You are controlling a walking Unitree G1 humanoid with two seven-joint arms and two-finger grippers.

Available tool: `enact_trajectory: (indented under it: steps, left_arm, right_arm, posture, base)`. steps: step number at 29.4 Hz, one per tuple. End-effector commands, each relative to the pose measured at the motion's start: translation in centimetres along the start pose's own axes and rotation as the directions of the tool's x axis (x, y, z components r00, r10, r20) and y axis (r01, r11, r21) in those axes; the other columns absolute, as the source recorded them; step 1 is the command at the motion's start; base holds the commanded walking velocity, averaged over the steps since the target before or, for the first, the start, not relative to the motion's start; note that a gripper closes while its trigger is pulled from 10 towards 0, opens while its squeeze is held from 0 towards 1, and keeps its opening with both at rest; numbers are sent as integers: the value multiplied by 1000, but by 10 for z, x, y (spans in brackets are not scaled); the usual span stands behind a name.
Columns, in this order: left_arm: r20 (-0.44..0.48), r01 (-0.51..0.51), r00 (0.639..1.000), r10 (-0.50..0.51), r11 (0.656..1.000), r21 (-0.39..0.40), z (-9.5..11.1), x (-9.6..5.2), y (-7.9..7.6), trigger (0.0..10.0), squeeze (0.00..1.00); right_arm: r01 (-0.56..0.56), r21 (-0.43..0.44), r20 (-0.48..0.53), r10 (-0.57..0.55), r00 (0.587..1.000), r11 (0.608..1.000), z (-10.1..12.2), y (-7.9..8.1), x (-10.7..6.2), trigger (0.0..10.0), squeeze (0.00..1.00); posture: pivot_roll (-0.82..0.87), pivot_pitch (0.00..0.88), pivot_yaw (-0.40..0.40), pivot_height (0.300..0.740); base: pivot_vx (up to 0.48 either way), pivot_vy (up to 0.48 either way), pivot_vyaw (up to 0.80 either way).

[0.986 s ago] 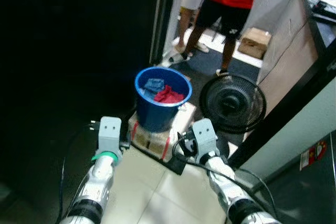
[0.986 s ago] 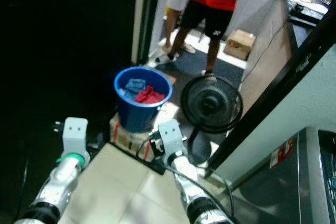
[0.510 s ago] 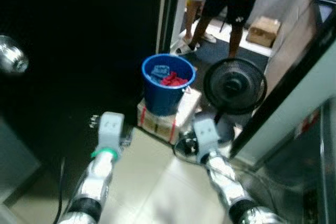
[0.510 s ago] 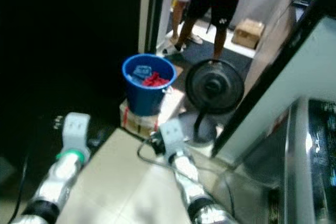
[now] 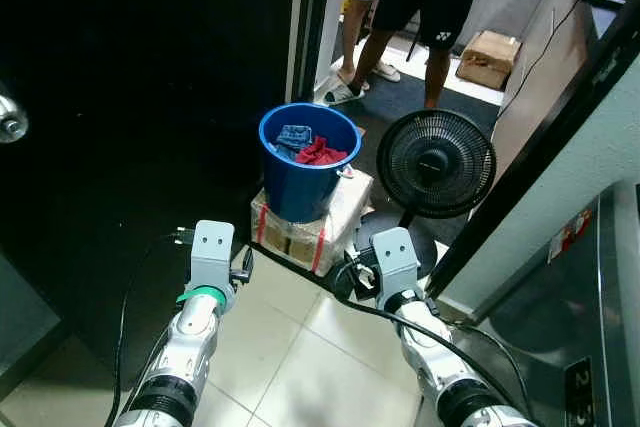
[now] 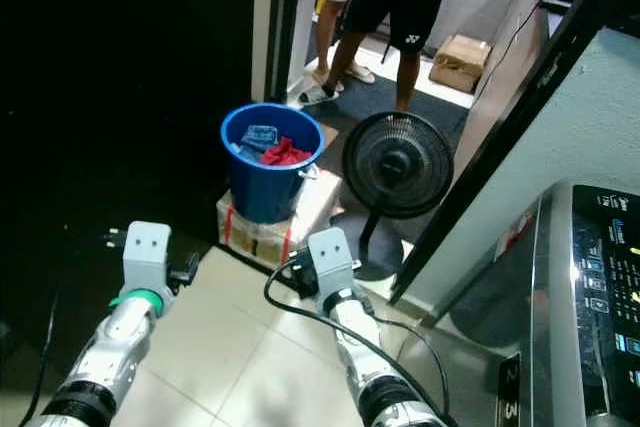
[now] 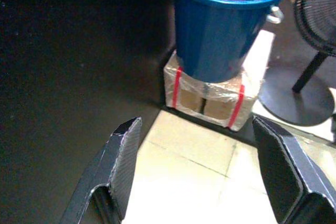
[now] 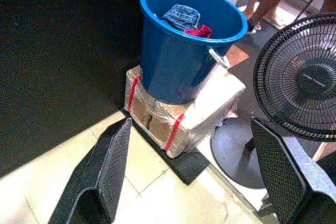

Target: Clothes washing

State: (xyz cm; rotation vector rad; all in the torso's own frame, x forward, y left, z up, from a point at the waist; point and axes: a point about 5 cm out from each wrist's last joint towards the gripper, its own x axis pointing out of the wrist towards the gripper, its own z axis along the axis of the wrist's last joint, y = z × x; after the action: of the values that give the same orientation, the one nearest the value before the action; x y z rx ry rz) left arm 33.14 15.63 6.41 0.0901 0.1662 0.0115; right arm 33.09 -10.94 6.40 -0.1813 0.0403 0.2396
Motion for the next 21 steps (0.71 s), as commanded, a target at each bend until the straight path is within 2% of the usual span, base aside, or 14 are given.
enact_trajectory:
  steps: [1, 13, 21]
  left_arm:
    - [-10, 21, 1000, -21, 1000, 4, -3, -1, -6, 10000, 0]
    - [-14, 12, 1000, -12, 1000, -18, -5, -1, -12, 10000, 0]
    - [-13, 1, 1000, -1, 1000, -23, -6, -2, -10, 10000, 0]
  right_arm:
    - [1, -3, -8, -1, 1000, 1000, -2, -3, 0, 10000, 0]
    - [-35, -15, 10, 36, 999, 999, 3, -4, 2, 10000, 0]
    - [-44, -21, 16, 45, 999, 999, 7, -3, 5, 10000, 0]
  posture:
    - [137, 0, -74, 740]
    - [145, 0, -114, 740]
    - [153, 0, -120, 740]
  base:
    - [461, 0, 0]
    - [461, 0, 0]
    - [460, 0, 0]
